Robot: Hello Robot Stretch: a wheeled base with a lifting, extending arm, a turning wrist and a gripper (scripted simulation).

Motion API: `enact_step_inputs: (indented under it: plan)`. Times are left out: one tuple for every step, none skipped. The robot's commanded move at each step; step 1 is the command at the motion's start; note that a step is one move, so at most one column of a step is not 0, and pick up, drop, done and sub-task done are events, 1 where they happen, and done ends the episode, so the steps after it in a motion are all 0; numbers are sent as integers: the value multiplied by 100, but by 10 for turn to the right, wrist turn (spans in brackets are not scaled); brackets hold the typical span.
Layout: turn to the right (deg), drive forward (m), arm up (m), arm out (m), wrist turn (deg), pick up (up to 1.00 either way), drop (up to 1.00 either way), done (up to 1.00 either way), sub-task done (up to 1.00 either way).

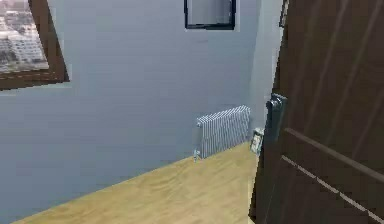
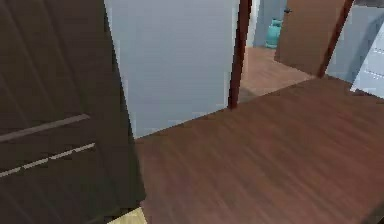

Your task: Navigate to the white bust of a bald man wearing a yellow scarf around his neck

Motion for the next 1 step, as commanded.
enact_step_inputs:
  plan:
    - [450,0,0,0,0,0,0,0,0]
